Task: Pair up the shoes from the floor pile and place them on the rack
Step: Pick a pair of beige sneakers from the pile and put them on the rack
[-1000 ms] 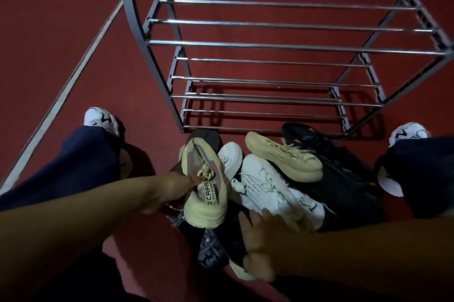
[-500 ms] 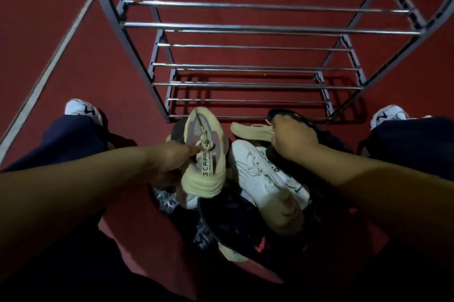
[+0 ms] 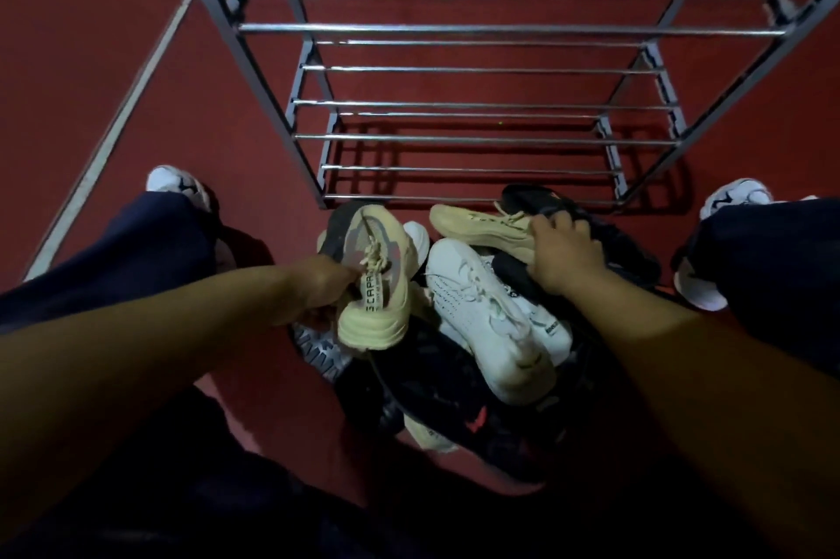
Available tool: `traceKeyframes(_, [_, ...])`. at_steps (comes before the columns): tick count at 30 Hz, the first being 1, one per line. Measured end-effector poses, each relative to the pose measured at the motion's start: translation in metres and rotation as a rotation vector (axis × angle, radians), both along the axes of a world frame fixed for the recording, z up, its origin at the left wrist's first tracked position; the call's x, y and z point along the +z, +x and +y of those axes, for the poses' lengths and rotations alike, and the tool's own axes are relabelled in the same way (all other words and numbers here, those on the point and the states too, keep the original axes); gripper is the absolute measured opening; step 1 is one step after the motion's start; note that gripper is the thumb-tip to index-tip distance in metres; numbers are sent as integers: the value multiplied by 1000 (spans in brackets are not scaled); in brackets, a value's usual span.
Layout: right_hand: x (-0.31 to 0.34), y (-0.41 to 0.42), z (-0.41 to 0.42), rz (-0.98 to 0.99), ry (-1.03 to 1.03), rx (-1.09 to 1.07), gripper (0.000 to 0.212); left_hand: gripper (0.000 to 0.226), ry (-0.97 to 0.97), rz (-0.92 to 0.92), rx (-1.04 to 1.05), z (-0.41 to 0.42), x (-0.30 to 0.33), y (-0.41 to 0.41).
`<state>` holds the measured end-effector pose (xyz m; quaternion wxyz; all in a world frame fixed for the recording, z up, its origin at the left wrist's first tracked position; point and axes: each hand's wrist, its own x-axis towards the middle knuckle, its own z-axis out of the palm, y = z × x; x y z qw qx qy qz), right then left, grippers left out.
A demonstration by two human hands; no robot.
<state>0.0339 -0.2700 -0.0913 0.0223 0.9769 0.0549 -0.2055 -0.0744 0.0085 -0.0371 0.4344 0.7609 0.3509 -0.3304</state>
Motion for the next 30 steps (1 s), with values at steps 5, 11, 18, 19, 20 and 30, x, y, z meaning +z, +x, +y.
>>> traceKeyframes(5, [35,-8,41,-241,100,37,42,42,27,-61,80,2,11,-1])
traceKeyframes(11, [70,-111,108,-41,441,874,11,38,65,-135,120,20,24,4])
traceKeyframes(18, [-26,-189,116,173,-137,1625,34,39,36,-129,98,30,17,-5])
traceKeyframes(19, [-34,-188,113,123,-205,1697,39,39,36,-122,89,31,15,-6])
traceKeyframes(20, [-37,-186,111,77,-287,1784,42,39,32,-113,78,32,14,-7])
traceKeyframes(30, [31,-136,104,65,-171,1487,33,34,-6,-122,107,49,21,-12])
